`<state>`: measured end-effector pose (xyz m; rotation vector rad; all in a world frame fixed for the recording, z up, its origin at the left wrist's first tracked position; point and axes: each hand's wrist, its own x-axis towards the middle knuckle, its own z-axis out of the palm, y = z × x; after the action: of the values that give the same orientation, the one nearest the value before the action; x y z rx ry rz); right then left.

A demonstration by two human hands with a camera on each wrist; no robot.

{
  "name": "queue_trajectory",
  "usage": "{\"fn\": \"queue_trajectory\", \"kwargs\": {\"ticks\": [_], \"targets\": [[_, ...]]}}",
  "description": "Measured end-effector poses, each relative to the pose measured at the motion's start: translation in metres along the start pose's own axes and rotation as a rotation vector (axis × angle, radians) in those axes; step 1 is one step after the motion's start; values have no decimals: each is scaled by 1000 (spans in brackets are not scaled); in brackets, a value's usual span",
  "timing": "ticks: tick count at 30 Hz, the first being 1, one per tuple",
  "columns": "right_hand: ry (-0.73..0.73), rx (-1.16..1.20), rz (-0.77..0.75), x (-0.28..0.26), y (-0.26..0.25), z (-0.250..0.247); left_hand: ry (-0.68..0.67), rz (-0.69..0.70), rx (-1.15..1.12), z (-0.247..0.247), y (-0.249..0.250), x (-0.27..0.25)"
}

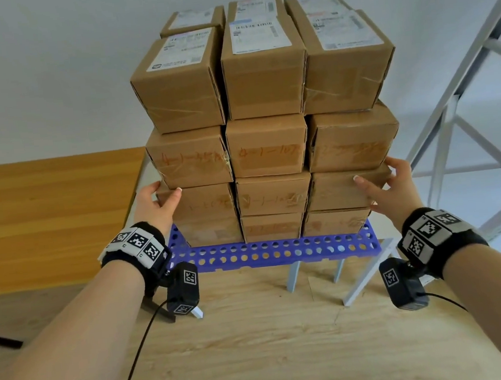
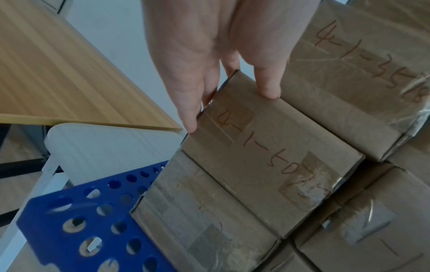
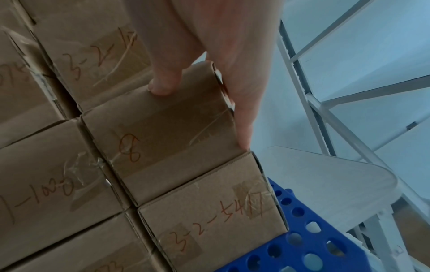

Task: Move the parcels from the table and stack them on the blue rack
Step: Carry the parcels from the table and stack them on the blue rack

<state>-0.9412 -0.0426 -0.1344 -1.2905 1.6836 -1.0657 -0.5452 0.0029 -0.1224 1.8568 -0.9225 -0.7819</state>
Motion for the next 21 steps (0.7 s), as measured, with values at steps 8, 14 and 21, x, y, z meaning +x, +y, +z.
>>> {"fn": "queue_trajectory", "kwargs": {"ticks": [8,14,21], "targets": [[3,50,-1,1,4,-1,3,2,-34,1,-2,-3],[-8,52,67,-12,11,1,-15,36,37,0,-11,-6],[-67,42,213,-21,63,23,-102,-70,218,22,-55,-9]]}}
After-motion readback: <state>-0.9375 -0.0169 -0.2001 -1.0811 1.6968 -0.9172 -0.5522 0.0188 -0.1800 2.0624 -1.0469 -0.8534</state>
